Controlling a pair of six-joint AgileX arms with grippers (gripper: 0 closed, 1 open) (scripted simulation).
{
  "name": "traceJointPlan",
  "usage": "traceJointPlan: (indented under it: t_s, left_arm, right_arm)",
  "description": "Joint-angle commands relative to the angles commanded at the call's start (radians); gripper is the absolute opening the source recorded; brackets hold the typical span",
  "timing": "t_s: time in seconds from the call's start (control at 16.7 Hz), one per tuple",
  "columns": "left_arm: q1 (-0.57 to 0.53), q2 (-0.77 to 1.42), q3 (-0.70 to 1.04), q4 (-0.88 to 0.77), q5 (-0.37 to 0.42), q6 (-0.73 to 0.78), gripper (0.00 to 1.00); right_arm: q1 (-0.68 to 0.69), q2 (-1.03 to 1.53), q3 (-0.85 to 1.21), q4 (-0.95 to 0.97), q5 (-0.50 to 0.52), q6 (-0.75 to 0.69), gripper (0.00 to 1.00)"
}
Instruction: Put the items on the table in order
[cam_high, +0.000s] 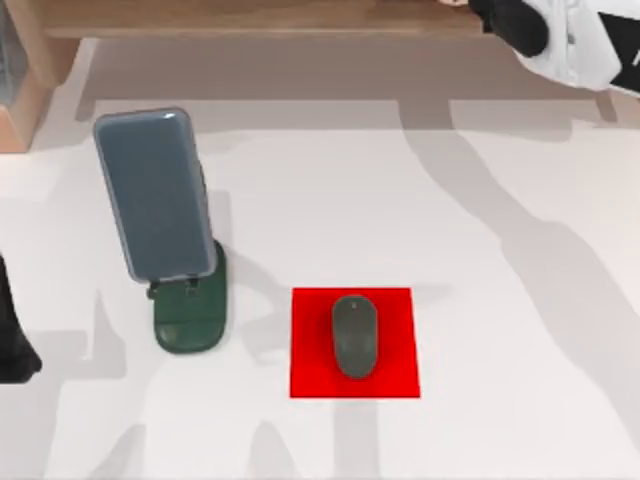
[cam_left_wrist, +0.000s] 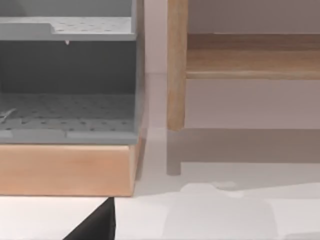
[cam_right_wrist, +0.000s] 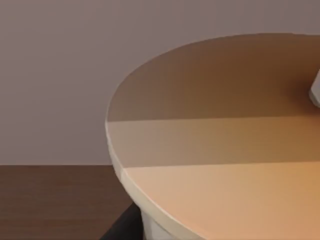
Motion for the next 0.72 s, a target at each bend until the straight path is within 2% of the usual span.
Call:
traceJointPlan:
  t_s: [0.06, 0.72]
  left_arm:
    - [0.000, 0.000, 0.000, 0.000, 0.000, 0.000, 1.00]
    - [0.000, 0.000, 0.000, 0.000, 0.000, 0.000, 1.00]
  right_arm:
    - [0.000, 0.000, 0.000, 0.000, 0.000, 0.000, 0.00]
    - [0.000, 0.000, 0.000, 0.000, 0.000, 0.000, 0.83]
